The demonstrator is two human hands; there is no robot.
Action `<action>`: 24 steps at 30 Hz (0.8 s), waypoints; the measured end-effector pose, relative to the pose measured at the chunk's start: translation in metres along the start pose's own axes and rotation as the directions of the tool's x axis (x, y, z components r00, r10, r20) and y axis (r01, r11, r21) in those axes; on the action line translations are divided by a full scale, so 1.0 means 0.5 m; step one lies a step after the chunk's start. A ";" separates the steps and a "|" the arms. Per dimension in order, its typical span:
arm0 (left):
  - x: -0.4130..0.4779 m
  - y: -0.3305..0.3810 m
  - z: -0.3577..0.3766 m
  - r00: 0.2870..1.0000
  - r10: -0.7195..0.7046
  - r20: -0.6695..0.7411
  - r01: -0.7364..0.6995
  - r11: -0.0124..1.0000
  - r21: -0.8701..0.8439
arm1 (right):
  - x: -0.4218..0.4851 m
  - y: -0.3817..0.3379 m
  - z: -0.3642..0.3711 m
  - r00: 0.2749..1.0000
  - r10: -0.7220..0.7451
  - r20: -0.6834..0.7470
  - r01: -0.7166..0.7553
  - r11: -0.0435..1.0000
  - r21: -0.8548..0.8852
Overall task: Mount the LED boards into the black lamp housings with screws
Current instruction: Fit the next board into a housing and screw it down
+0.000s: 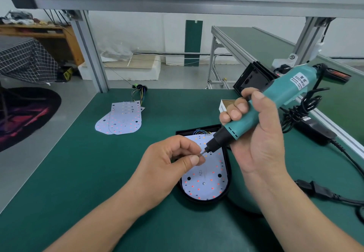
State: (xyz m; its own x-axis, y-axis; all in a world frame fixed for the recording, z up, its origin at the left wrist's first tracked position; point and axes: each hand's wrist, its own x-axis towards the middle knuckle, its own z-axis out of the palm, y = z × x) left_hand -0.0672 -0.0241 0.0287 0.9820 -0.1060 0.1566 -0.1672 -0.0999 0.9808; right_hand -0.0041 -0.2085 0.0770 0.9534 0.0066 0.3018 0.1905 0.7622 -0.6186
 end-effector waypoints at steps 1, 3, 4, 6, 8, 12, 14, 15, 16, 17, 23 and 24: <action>-0.001 -0.001 0.000 1.000 0.004 -0.009 -0.003 1.000 0.025 | 0.000 0.002 0.001 1.000 -0.005 0.004 0.005 1.000 -0.024; -0.002 -0.002 0.000 1.000 0.004 -0.021 -0.003 0.997 0.075 | 0.000 0.004 0.004 1.000 -0.006 0.011 0.006 0.998 -0.057; -0.003 -0.002 0.000 1.000 0.000 -0.021 0.002 0.996 0.089 | 0.000 0.005 0.004 1.000 -0.007 0.014 0.008 0.998 -0.065; -0.003 -0.002 0.000 1.000 -0.006 -0.018 0.008 0.995 0.103 | 0.000 0.005 0.004 1.000 -0.017 0.017 0.019 0.997 -0.071; -0.004 -0.003 0.001 1.000 -0.007 -0.013 0.009 0.995 0.101 | -0.001 0.008 0.003 1.000 -0.026 0.014 0.027 0.997 -0.073; -0.002 -0.008 0.002 1.000 0.001 -0.002 -0.001 0.997 0.083 | -0.003 0.012 0.002 0.999 -0.040 -0.017 0.039 0.997 -0.072; -0.001 -0.009 0.002 1.000 0.017 -0.001 -0.017 0.997 0.071 | -0.002 0.012 0.000 0.999 -0.039 -0.037 0.037 0.998 -0.055; -0.001 -0.009 0.001 1.000 0.023 0.001 -0.023 0.998 0.064 | -0.001 0.012 -0.001 0.998 -0.037 -0.048 0.034 0.998 -0.047; 0.000 -0.008 0.000 0.999 0.033 0.004 -0.033 0.998 0.061 | 0.000 0.011 -0.002 0.998 -0.035 -0.059 0.033 0.999 -0.040; 0.001 -0.007 -0.002 0.999 0.051 0.002 -0.051 0.997 0.063 | 0.001 0.011 -0.002 0.997 -0.033 -0.071 0.031 0.999 -0.033; 0.023 -0.012 -0.048 0.958 -0.026 -0.286 0.102 0.961 0.256 | 0.005 0.008 -0.007 0.995 -0.011 -0.101 0.013 1.000 0.016; 0.027 -0.015 -0.057 0.955 -0.092 -0.283 0.191 0.919 0.345 | 0.006 0.008 -0.008 0.995 -0.012 -0.102 0.014 1.000 0.021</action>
State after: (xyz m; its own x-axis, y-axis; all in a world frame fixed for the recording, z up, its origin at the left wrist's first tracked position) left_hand -0.0503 0.0034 0.0268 0.9780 0.1876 0.0916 0.0034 -0.4529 0.8915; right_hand 0.0006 -0.2081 0.0725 0.9700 -0.0683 0.2335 0.1989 0.7754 -0.5993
